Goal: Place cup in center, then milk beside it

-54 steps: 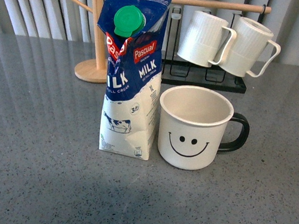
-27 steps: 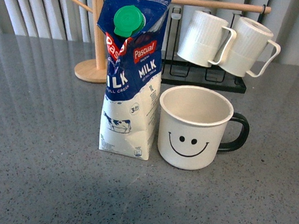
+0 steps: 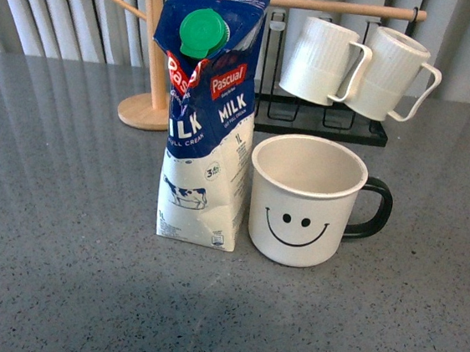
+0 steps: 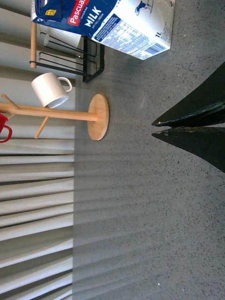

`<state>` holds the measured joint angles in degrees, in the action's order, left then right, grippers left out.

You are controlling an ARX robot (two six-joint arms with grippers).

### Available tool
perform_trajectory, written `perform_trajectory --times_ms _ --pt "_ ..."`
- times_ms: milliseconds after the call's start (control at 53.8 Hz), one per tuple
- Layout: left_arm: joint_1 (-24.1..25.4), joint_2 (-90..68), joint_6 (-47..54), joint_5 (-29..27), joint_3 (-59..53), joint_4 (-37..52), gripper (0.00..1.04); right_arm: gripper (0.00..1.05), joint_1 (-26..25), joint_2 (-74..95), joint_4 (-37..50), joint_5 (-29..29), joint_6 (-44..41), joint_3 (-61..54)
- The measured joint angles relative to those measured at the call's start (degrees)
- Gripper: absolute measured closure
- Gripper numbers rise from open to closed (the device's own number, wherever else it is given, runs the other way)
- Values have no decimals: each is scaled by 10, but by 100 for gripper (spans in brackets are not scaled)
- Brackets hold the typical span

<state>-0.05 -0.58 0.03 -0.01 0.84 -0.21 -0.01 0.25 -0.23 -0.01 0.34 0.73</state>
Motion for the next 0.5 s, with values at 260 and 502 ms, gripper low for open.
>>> perform_trajectory --times_ms 260,502 --pt "0 0 0 0 0 0 52 7 0 0 0 0 0 0" --pt "0 0 0 0 0 0 5 7 0 0 0 0 0 0"
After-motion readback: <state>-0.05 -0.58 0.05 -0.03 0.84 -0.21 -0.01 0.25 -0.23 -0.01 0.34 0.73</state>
